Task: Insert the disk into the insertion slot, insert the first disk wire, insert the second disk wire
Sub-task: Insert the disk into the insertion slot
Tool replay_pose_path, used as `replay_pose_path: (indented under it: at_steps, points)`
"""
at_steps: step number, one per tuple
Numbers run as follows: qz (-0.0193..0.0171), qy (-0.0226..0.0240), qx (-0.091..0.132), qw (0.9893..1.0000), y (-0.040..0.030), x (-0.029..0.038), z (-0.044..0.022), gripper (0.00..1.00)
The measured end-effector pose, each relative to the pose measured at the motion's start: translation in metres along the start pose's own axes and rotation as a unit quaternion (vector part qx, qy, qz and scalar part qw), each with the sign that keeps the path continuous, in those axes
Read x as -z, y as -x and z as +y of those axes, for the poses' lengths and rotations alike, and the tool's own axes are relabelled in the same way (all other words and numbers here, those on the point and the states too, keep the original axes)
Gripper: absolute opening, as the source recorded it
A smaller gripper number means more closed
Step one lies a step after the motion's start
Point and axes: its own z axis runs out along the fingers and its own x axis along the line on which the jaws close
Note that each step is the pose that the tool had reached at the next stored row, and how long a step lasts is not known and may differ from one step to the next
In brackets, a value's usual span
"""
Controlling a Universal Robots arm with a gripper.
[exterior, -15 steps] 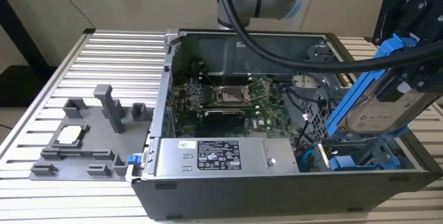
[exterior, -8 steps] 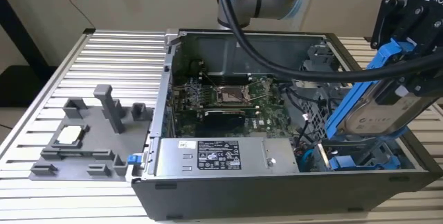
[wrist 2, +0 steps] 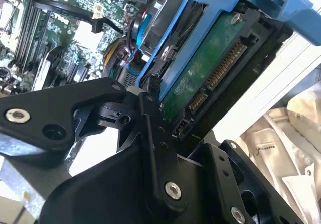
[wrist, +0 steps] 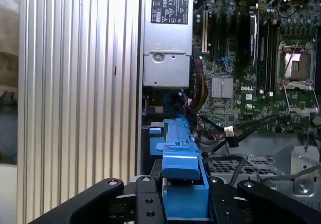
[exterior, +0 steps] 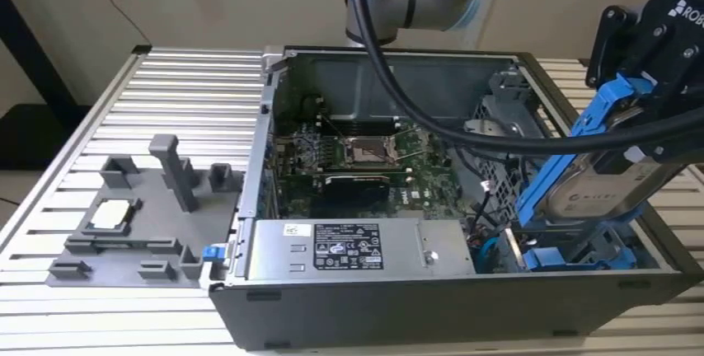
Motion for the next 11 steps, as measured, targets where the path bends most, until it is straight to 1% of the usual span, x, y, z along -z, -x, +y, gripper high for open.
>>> replay_pose_path:
  at_steps: [11]
  points:
    - [0.0001,0.0000,0.003,1.0000,0.0005,-0.0159,-0.0061,0.33]
